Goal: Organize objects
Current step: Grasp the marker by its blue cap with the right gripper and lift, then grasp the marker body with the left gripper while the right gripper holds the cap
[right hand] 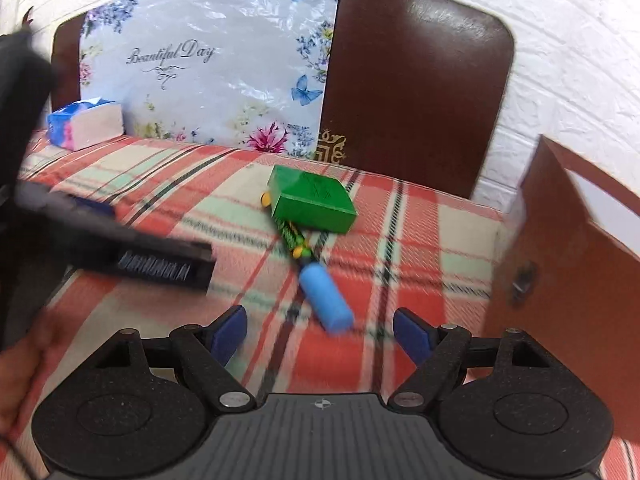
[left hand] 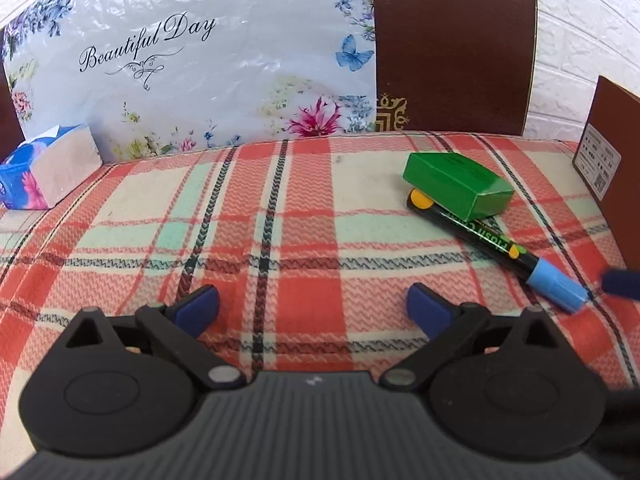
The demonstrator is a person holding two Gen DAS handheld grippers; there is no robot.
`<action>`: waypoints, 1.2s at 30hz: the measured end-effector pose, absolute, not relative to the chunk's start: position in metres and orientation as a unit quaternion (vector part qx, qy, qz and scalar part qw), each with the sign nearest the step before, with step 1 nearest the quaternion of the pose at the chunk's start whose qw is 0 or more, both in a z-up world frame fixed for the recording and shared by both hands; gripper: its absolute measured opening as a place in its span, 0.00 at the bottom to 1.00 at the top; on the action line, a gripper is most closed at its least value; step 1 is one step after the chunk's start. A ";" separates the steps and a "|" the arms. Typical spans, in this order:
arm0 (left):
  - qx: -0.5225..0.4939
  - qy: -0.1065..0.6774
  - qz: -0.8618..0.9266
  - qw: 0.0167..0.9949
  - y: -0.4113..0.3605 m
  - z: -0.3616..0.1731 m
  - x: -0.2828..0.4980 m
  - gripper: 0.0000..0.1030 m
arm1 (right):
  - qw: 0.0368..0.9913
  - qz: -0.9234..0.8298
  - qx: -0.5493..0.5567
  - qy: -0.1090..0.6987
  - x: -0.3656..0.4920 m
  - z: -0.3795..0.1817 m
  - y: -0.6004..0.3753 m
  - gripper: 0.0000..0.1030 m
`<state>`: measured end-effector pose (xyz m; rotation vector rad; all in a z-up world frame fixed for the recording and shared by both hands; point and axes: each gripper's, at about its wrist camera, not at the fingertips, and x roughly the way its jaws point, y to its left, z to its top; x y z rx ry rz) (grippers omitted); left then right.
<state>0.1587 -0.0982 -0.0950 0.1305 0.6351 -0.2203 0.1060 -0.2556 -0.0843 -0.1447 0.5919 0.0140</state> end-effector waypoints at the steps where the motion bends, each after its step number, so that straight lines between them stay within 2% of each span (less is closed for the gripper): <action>1: 0.062 0.312 -0.109 0.942 -0.098 -0.095 0.159 0.99 | 0.952 0.017 -0.063 0.298 0.114 -0.085 -0.257 0.76; 3: 0.058 0.311 -0.106 0.943 -0.096 -0.095 0.159 0.98 | 0.950 0.032 -0.053 0.305 0.123 -0.084 -0.260 0.76; 5: 0.060 0.310 -0.106 0.943 -0.097 -0.095 0.158 0.99 | 0.951 0.053 -0.056 0.298 0.119 -0.084 -0.259 0.56; 6: 0.062 0.310 -0.105 0.943 -0.097 -0.095 0.157 0.99 | 0.951 0.061 -0.067 0.295 0.114 -0.084 -0.256 0.32; 7: 0.062 0.310 -0.105 0.943 -0.097 -0.096 0.157 0.99 | 0.950 0.067 -0.079 0.294 0.108 -0.085 -0.252 0.17; 10: 0.063 0.308 -0.105 0.943 -0.098 -0.096 0.157 0.99 | 0.951 0.062 -0.093 0.288 0.082 -0.086 -0.249 0.17; 25: 0.076 0.309 -0.094 0.943 -0.101 -0.094 0.150 0.99 | 0.952 -0.002 -0.024 0.304 -0.107 -0.082 -0.297 0.17; 31: 0.028 0.367 -0.113 0.923 -0.108 -0.079 0.103 0.97 | 0.954 -0.009 -0.016 0.299 -0.109 -0.086 -0.299 0.17; 36: -0.050 0.434 -0.236 0.868 -0.140 -0.063 0.053 0.88 | 0.955 -0.003 0.018 0.297 -0.111 -0.084 -0.310 0.17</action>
